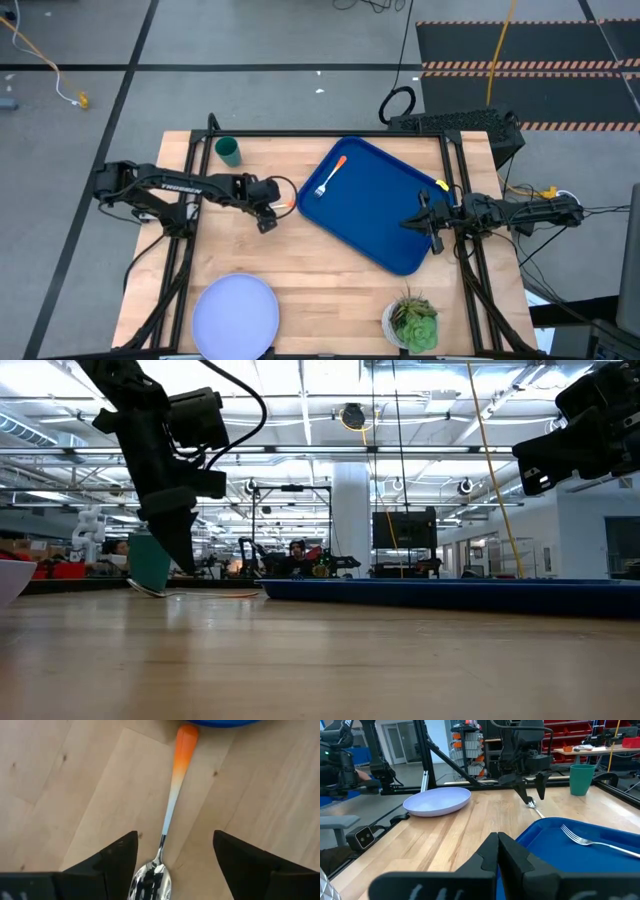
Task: Pick and place plate/cup/fork/spoon on tray
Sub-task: Put the orange spoon on the blue serving tray to the left of the orange fork
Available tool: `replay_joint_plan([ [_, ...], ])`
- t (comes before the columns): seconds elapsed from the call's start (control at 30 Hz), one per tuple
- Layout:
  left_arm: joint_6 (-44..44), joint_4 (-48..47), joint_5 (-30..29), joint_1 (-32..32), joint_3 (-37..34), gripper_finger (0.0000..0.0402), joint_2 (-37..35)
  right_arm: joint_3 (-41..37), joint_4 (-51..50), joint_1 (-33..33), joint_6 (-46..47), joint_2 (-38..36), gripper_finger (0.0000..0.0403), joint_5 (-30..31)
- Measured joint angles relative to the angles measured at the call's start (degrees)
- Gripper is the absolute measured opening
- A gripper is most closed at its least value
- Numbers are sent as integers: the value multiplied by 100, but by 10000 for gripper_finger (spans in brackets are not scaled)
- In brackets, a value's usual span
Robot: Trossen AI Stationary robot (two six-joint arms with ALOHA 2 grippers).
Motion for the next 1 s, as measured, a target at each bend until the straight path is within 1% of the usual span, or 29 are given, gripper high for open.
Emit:
replay_joint_plan([
  [0.3, 347, -12, 33, 51, 0, 221, 0, 0, 0, 2, 2, 0, 0, 0],
  [0.43, 354, 50, 42, 51, 0, 220, 0, 0, 0, 0, 0, 0, 0, 0],
  [0.6, 289, 370, 46, 10, 2, 219, 0, 0, 0, 2, 2, 0, 0, 0],
  [0.73, 403, 416, 62, 8, -4, 219, 0, -2, 0, 0, 0, 0, 0, 0],
  [0.87, 568, 888, 322, 40, -353, 219, -7, 0, 8, 2, 2, 0, 0, -1],
  [0.93, 569, 1208, 363, 72, -549, 219, -4, 0, 27, 2, 61, 0, 0, -7],
  [1.0, 514, 1460, 358, 95, -668, 218, -4, -2, 126, 2, 507, 2, 0, -13],
])
